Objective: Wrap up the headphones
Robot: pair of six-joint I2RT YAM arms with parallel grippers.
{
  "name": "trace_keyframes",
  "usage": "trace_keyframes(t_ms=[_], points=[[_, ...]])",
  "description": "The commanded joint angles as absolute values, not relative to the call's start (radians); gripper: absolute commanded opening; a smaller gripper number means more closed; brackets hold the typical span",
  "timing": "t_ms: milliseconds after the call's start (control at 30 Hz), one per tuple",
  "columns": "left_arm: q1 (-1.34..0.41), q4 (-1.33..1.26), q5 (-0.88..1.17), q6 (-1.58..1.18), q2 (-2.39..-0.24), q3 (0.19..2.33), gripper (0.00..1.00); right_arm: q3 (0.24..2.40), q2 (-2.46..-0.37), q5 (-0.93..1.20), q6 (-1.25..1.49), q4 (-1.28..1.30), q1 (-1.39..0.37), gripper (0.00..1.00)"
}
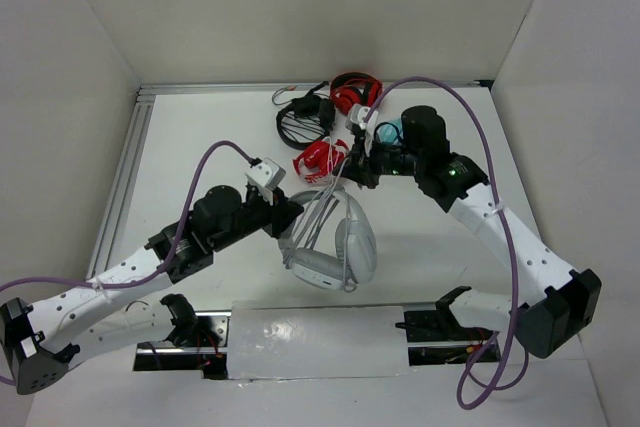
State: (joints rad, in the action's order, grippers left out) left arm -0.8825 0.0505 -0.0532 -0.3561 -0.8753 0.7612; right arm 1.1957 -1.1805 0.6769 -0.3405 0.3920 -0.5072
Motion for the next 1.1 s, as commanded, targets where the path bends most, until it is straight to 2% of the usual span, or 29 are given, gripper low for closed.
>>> trace_keyframes(t_ms=[0,400,533,567,633,733,867,900,933,1067], points=[[-0.933,0.106,0.138,-0.29,-0.842,0.793,0.0,1.184,-1.21,0.676,-0.259,0.172,-0.425,0.02],[-0.933,0.176,-0.106,-0.292,-0.926,0.986,0.0,1.12,-1.224,0.765,-0.123,0.132,-0.393,0.34],[-0.931,0.192,-0.129,-0.288,-0.946,1.008,0.0,1.161,-1.236,0.764,-0.124,0.211,-0.368,0.39],[-0.931,0.208,-0.152,-0.316,-0.951,1.026,0.0,1.167,-1.23,0.762,-0.118,0.216,-0.364,0.49],[-0.917,0.256,-0.195,-0.337,-0.962,1.046,0.0,1.167,-1.224,0.758,-0.115,0.239,-0.339,0.6],[-0.887,0.256,-0.161,-0.353,-0.951,1.049,0.0,1.117,-1.175,0.735,-0.117,0.204,-0.295,0.64],[-0.815,0.278,-0.12,-0.371,-0.948,1.054,0.0,1.1,-1.14,0.79,-0.129,0.216,-0.241,0.79],[-0.799,0.275,-0.109,-0.373,-0.948,1.051,0.0,1.101,-1.134,0.798,-0.132,0.231,-0.236,0.9],[-0.789,0.27,-0.085,-0.379,-0.945,1.046,0.0,1.1,-1.123,0.798,-0.129,0.233,-0.223,0.97],[-0.7,0.259,-0.02,-0.385,-0.937,1.04,0.0,1.106,-1.111,0.81,-0.129,0.265,-0.196,1.0]])
